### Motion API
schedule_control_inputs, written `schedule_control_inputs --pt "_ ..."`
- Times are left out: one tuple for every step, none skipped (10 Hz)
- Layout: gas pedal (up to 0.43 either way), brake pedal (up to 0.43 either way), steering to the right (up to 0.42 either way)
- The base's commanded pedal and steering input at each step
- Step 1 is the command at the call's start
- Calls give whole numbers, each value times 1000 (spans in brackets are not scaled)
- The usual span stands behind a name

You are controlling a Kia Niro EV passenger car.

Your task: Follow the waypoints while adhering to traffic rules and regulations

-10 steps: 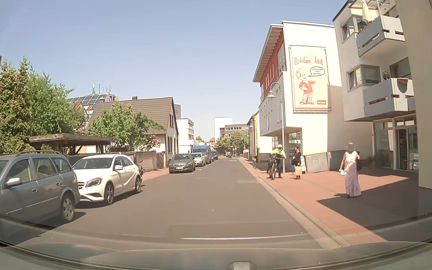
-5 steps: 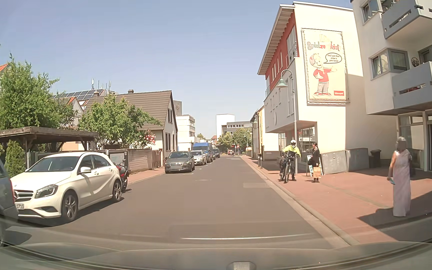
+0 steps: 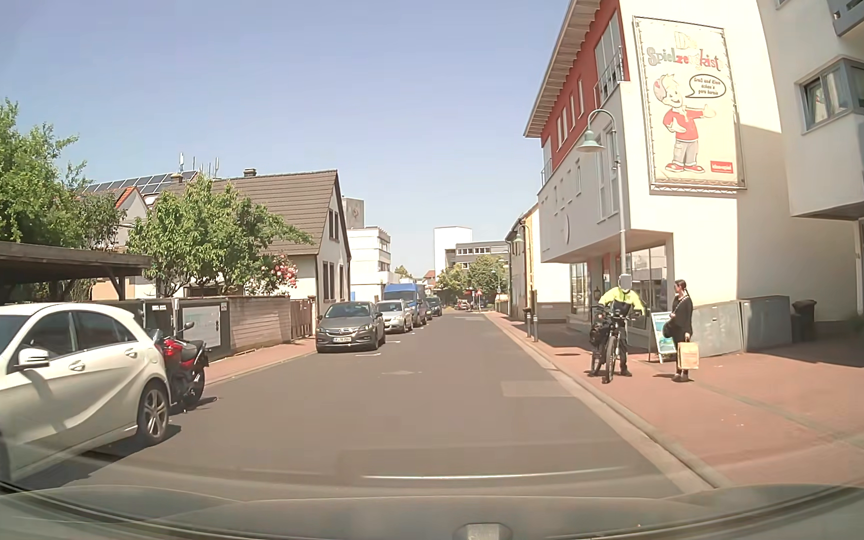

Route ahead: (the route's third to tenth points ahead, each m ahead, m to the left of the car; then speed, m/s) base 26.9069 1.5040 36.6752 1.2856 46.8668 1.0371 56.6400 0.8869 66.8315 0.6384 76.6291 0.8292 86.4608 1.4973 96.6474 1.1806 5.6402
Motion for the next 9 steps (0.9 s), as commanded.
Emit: schedule_control_inputs --pt "47 0 1" --pt "47 0 6" --pt "39 0 10" --pt "39 0 11" --pt "39 0 11" --pt "39 0 12" --pt "39 0 12" --pt "39 0 12" --pt "39 0 14"
